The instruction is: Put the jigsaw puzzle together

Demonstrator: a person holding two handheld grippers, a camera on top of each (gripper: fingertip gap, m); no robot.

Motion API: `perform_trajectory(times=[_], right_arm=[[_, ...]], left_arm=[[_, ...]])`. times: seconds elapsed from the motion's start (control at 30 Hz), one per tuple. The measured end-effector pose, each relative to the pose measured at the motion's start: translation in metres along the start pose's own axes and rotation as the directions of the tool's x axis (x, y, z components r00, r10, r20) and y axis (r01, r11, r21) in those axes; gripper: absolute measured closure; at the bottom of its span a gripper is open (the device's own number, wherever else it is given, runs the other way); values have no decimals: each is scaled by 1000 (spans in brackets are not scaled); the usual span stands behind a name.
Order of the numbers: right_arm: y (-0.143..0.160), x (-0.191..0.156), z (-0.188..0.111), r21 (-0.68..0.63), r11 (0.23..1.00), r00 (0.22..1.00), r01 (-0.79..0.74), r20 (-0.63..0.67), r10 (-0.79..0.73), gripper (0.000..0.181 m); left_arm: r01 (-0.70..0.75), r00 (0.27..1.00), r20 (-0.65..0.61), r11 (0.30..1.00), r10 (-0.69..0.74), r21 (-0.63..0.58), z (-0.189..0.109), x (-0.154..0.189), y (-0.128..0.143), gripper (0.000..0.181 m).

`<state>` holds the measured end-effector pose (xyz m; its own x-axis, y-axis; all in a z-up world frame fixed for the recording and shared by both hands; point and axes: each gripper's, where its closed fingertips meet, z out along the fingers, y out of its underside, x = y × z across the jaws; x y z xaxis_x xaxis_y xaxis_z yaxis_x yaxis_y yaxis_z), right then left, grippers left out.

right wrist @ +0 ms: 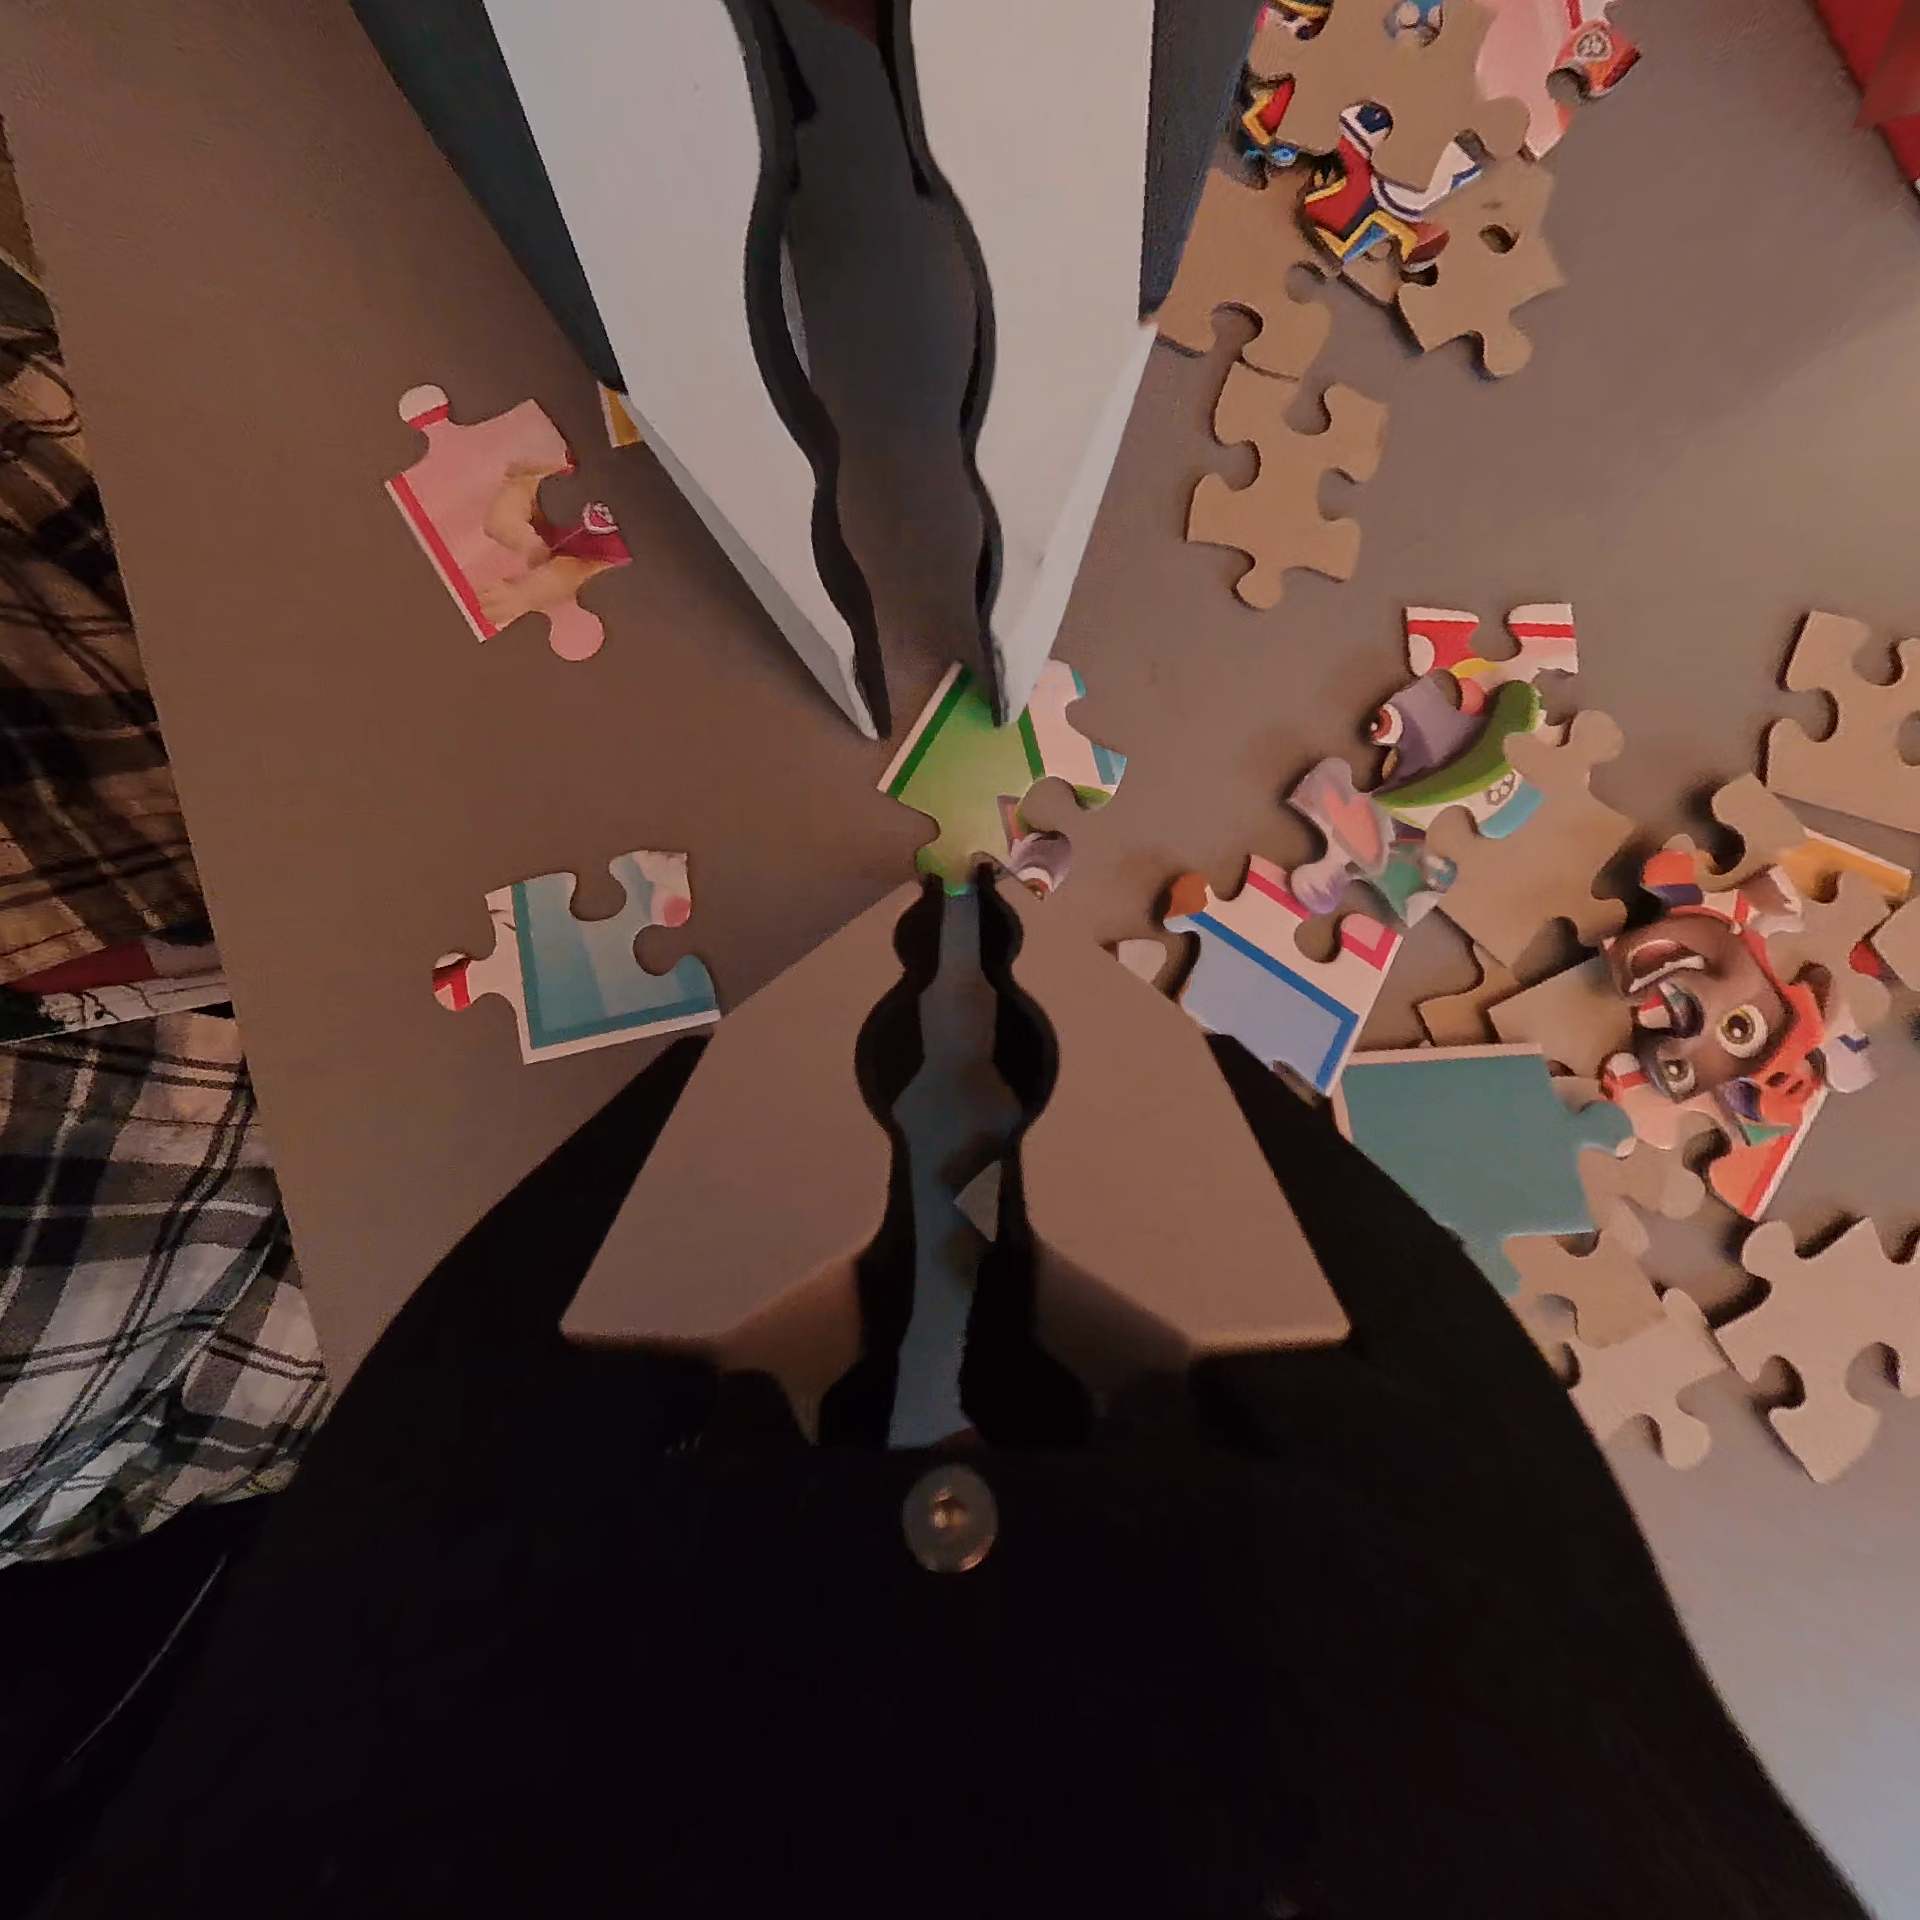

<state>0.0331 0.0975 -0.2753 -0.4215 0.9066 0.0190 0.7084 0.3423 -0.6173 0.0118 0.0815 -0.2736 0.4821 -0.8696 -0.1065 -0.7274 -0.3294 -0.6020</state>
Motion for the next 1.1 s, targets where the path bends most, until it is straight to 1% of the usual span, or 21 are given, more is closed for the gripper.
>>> perform_trajectory(times=[0.07,0.1,0.13,0.17,0.23,0.3,0.37,0.47,0.63,0.7,0.73,0.83,0.9,0.97,1.03,1.1], right_arm=[[-1,-1,0,9,1000,1000,-11,1,11,179],[0,-1,0,10,1000,1000,-27,3,27,176],[0,-1,0,8,999,999,-48,12,48,168],[0,-2,0,6,997,997,-71,21,71,163],[-2,-3,1,13,995,994,-103,27,102,160],[-3,-2,2,17,993,993,-114,4,114,162],[-4,-1,3,14,995,995,-103,-13,103,167],[-6,-5,4,21,997,997,-71,-2,71,174],[-4,-15,3,-6,1000,999,7,42,-6,175],[-3,-18,1,-19,1000,999,20,49,-19,174],[-5,-16,-1,-13,1000,999,11,43,-11,169],[-5,-20,-7,-2,1000,998,-13,56,13,170],[0,-19,-13,-7,1000,999,-20,32,20,170],[5,-17,-21,9,999,998,-53,15,53,170],[15,-7,-28,7,996,996,-83,-39,84,170],[26,9,-33,1,994,987,-109,-119,108,165]], left_arm=[[7,1000,2,1000,-7,3,0,1,0,163],[11,1000,1,1000,-11,2,0,1,0,164],[10,1000,0,1000,-10,-1,0,2,0,164],[12,1000,2,1000,-12,-7,0,2,1,164],[13,1000,1,1000,-13,-21,0,5,0,165],[15,1000,-3,1000,-15,-26,0,9,-1,165],[33,998,-50,999,-34,-15,0,20,-3,165],[40,995,-95,999,-40,-3,-3,31,-3,164],[90,996,-32,996,-89,26,-17,13,4,157],[81,996,-21,997,-81,11,-15,13,5,156],[71,997,-18,997,-71,5,-12,13,5,156],[54,998,-44,998,-55,-8,-3,21,3,158],[51,996,-67,999,-51,4,-1,27,0,163],[42,996,-79,999,-43,-11,-2,32,0,164],[36,992,-118,999,-39,-26,-4,41,1,166],[22,991,-130,999,-27,-45,-7,48,3,161]])
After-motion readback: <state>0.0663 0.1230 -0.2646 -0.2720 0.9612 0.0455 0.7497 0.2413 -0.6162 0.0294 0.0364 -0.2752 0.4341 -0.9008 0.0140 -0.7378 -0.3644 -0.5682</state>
